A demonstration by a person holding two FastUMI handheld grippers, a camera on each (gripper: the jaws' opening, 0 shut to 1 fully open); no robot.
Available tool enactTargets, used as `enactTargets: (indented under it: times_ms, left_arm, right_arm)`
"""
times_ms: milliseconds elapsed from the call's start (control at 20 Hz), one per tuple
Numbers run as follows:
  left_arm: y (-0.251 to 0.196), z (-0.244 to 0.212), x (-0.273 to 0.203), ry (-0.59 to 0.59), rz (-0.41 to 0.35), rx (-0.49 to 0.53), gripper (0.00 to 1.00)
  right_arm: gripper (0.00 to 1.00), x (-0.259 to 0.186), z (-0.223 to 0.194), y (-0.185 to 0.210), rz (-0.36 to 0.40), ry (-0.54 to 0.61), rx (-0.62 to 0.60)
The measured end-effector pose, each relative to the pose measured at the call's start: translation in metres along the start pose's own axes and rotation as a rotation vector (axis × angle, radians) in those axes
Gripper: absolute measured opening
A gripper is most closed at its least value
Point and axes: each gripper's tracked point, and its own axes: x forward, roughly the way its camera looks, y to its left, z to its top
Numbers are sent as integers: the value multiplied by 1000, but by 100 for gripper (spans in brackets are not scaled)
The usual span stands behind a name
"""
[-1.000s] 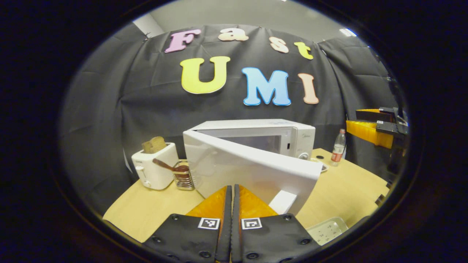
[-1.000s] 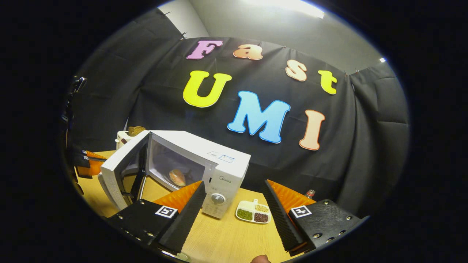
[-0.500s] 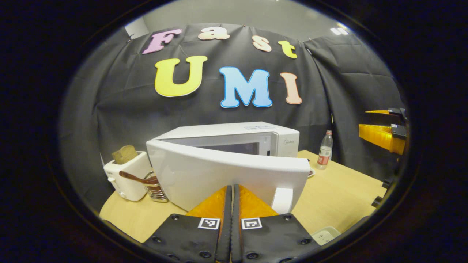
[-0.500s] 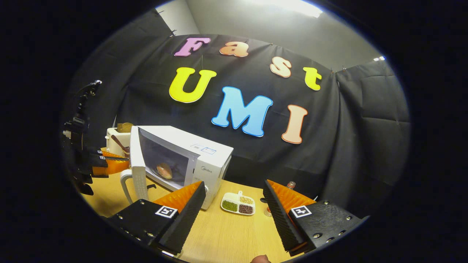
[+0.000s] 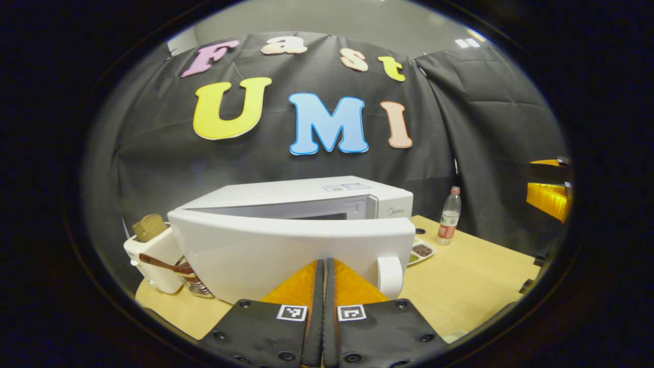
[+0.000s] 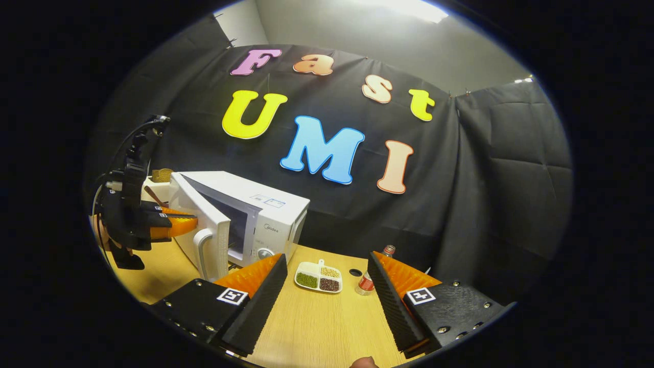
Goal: Open the microwave oven with the left hand, put the food in, and close the microwave oven.
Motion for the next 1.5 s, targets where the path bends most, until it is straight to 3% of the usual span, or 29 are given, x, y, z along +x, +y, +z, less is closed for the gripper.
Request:
enactTargets:
  times_ms: [950, 1000, 1300, 1350, 1400, 1500]
  left_arm:
    - [20, 16, 69, 2, 58, -69, 7]
    - [21, 15, 71, -2, 62, -77, 3]
    - [26, 17, 74, -11, 86, -46, 8]
    - [30, 10, 81, 33, 104, -30, 8]
    - [28, 12, 75, 27, 118, -36, 13]
    - [28, 18, 78, 20, 128, -35, 8]
  right_arm:
    - [97, -4, -12, -17, -42, 30, 23]
    - [97, -5, -11, -19, -44, 27, 31]
    - [97, -6, -13, -24, -40, 36, 80]
    - [97, -7, -14, -24, -36, 38, 82]
    - [97, -9, -15, -23, -29, 40, 76]
    - [97, -13, -16, -26, -22, 36, 65]
